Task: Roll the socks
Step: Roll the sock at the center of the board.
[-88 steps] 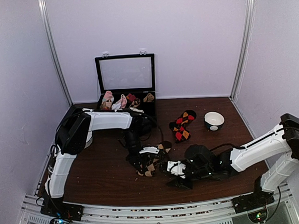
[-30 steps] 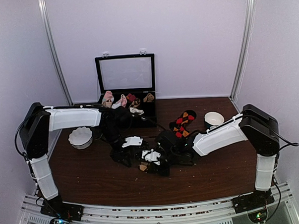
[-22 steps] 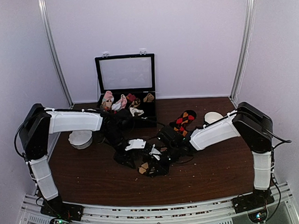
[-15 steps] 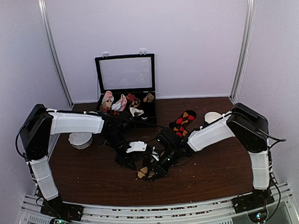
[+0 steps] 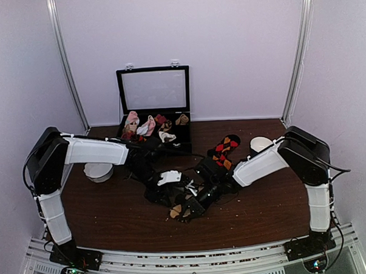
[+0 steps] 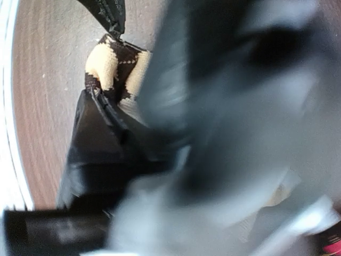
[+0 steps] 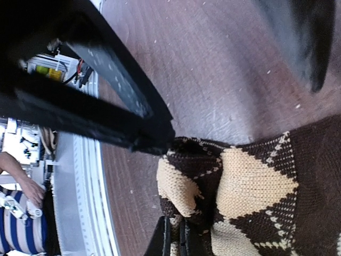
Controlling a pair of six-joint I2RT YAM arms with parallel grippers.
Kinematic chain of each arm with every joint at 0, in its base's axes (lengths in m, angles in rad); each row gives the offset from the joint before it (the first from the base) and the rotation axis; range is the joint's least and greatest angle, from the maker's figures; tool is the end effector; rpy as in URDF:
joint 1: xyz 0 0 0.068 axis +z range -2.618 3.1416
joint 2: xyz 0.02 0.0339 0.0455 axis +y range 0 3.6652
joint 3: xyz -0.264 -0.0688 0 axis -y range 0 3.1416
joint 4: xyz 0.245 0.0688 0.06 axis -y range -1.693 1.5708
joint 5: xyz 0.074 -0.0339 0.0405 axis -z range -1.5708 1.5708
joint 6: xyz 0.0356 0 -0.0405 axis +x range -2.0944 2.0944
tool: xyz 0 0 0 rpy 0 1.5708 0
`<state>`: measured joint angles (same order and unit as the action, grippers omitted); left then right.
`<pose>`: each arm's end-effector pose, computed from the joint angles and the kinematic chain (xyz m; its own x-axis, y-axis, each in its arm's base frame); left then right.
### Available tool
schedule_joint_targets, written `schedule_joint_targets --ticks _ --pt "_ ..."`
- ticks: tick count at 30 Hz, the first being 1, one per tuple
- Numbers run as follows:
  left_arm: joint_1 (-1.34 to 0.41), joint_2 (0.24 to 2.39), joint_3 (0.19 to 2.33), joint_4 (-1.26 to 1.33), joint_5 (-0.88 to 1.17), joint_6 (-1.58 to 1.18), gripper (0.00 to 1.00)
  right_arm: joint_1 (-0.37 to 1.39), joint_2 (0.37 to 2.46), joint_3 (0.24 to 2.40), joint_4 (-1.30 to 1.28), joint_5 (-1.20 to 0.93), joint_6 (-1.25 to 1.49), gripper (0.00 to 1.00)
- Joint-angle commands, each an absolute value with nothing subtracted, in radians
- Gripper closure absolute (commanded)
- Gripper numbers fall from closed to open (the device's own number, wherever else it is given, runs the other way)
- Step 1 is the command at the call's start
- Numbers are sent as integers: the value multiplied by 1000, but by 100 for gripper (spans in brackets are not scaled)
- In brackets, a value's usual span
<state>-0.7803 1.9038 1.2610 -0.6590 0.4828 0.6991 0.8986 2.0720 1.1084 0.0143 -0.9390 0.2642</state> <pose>0.2488 -0.2695 0.1624 -0.0670 0.8683 -0.4914 0.9850 -0.0211 -0.1715 0.2211 0.3240 0.1008 -0.6858 -0.6140 -0.3907 -0.5963 0.1662 0.7854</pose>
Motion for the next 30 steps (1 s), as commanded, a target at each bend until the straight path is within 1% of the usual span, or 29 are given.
schedule_joint_targets --ticks 1,4,9,12,15,18,23,25,28,30 --pt "-622 1823 1256 -655 674 584 48 790 2103 1059 -238 -689 157 100" --pt "-586 1853 1299 -719 724 551 48 818 2070 1092 -326 -566 66 100" --pt "-628 1940 1414 -814 733 544 48 872 2037 1140 -433 -398 -69 100" --pt "-646 1993 1493 -873 737 553 50 902 2049 1171 -491 -357 -117 100" --pt "-637 1977 1501 -863 780 550 51 905 2048 1150 -459 -421 -91 100" --pt "-636 1887 1426 -815 787 625 52 883 2061 1097 -340 -550 -5 100" --pt "-639 1746 1291 -773 699 771 54 822 2115 1052 -216 -736 159 100" --pt "-656 1699 1246 -738 666 795 54 796 2123 1016 -124 -819 254 100" --pt "-713 1681 1206 -711 612 842 55 762 2129 963 -4 -898 393 100" --pt "-763 1702 1201 -702 564 872 57 751 2140 948 31 -926 444 100"
